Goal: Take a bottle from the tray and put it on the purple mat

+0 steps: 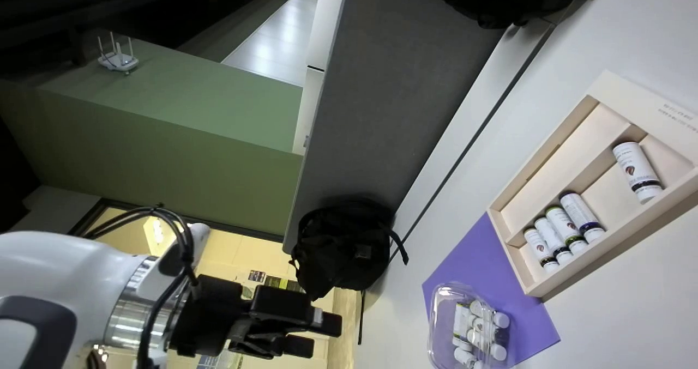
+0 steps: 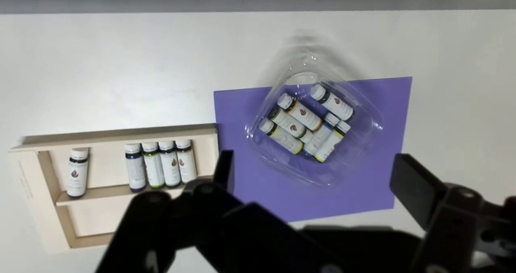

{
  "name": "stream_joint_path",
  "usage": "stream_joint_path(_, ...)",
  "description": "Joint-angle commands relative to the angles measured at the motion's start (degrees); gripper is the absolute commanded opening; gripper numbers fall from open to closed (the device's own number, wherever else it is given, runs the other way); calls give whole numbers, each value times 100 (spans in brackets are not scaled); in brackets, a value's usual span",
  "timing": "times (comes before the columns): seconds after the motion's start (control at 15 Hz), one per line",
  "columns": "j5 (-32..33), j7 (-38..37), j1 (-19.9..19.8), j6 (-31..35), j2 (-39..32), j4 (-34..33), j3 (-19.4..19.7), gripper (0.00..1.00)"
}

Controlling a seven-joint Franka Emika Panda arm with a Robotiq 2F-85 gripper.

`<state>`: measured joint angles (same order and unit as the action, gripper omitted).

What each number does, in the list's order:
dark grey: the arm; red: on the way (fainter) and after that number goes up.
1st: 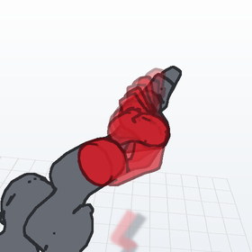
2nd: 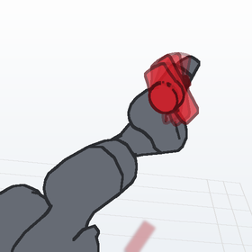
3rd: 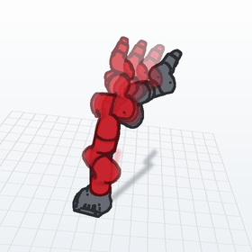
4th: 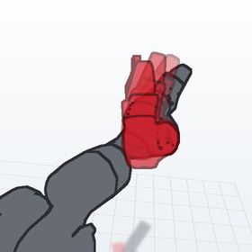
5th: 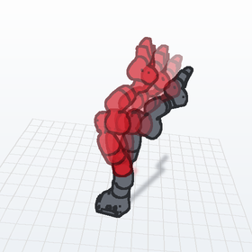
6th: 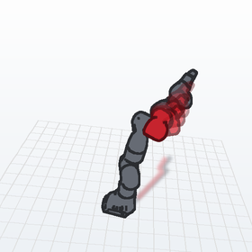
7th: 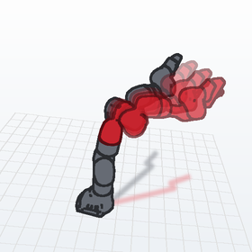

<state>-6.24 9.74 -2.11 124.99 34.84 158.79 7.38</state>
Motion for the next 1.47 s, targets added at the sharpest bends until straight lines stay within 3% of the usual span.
stream_joint_path(0.0, -3, 6, -42, -13, -195, -80, 30, 100)
stream_joint_path(0.47, 10, 104, -52, 34, -537, -343, 83, 100)
stream_joint_path(0.93, -13, 1745, 119, 2165, -2674, -1567, 587, 100)
stream_joint_path(1.07, -210, 1795, 65, 2093, -3387, -2125, 565, 100)
stream_joint_path(1.13, -73, 1713, -63, 2173, -2610, -1424, 436, 100)
stream_joint_path(1.4, -154, 1750, -169, 2172, -3444, -2033, 320, 100)
